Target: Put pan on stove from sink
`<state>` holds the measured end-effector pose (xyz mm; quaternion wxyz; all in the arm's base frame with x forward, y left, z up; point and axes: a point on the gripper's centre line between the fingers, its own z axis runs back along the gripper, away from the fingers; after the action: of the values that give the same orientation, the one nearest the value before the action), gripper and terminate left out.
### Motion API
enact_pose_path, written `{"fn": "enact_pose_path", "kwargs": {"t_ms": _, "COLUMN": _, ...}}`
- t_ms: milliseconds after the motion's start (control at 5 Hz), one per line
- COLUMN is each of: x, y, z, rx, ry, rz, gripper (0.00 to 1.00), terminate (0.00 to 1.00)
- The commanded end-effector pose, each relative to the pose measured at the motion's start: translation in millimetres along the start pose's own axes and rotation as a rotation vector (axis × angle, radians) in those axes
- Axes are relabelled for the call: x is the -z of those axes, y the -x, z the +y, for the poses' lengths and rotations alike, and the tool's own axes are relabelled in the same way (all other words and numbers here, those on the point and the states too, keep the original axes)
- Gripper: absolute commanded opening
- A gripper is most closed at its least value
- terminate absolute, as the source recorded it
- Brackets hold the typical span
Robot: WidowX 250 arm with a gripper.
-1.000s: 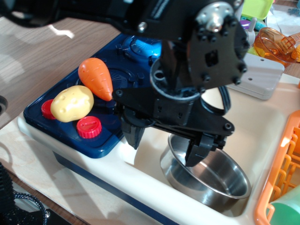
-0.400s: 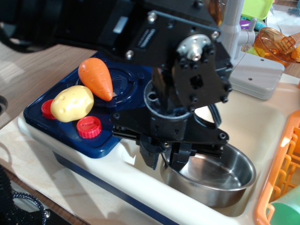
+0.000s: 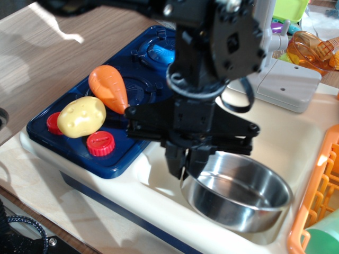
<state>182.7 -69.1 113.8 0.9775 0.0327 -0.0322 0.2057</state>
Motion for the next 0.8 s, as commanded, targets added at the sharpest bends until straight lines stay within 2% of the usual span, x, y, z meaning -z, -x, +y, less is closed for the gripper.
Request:
{"fn": "enact_pose_path", "kwargs": {"t_ms": 0, "x": -37.0, "y": -17.0, "z": -3.2, "rx": 0.012, "ry": 0.007, "rz": 0.049, "gripper": 0.00, "terminate": 0.00}}
{"fn": "enact_pose_path", "kwargs": {"t_ms": 200, "x": -65.0, "y": -15.4, "z": -0.3, "rx": 0.004, "ry": -0.039, "rz": 0.059, "gripper": 0.00, "terminate": 0.00}}
{"fn": "enact_pose_path", "kwargs": {"t_ms": 400, "x": -80.9, "y": -7.3, "z": 8.3, "rx": -0.015, "ry": -0.096, "rz": -0.003, "gripper": 0.00, "terminate": 0.00}}
{"fn": "enact_pose_path", "kwargs": {"t_ms": 600, "x": -84.1, "y": 6.4, "z": 24.2, "rx": -0.042, "ry": -0.154, "rz": -0.195, "gripper": 0.00, "terminate": 0.00}}
